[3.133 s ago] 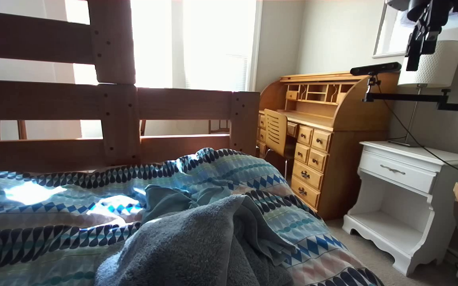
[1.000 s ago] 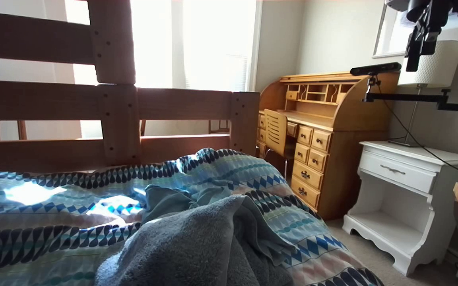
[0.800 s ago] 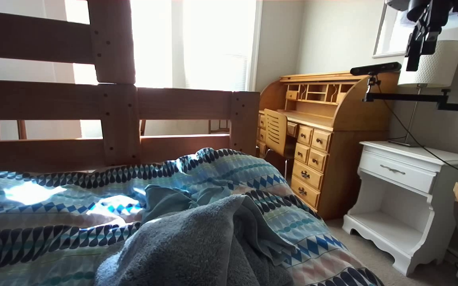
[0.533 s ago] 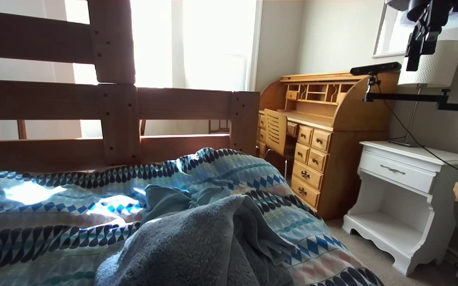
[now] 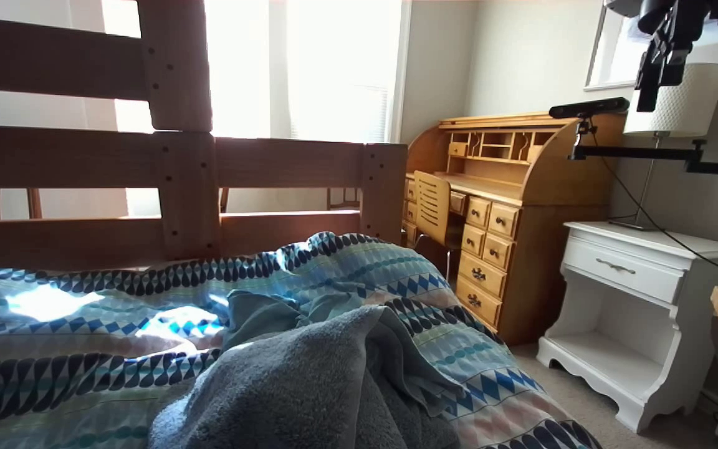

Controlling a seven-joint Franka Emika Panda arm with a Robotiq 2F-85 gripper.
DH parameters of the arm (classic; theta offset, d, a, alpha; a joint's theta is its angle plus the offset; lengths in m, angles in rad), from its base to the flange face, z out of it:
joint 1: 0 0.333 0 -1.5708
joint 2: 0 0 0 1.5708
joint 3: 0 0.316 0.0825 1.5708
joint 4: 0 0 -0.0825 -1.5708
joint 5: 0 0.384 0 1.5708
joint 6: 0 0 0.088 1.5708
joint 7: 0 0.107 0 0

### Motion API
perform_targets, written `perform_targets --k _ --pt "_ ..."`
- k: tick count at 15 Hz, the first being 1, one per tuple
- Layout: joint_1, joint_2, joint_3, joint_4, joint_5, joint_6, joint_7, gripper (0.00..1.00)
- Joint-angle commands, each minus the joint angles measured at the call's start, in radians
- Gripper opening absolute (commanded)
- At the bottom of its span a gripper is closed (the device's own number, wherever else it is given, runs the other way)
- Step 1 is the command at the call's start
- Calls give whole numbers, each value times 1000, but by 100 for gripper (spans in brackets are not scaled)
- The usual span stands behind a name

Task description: Put the white hanger on the bottom bed.

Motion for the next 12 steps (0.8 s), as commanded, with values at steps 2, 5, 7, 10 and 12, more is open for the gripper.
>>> perform_targets --k 2,5,7,10,12 --pt "79 59 52 71 117 -8 8 100" --pt "162 92 142 185 230 -5 44 100" --pt "192 151 203 294 246 12 65 100" --pt "197 250 282 454 219 108 117 100" --pt "206 322 310 564 218 145 121 100"
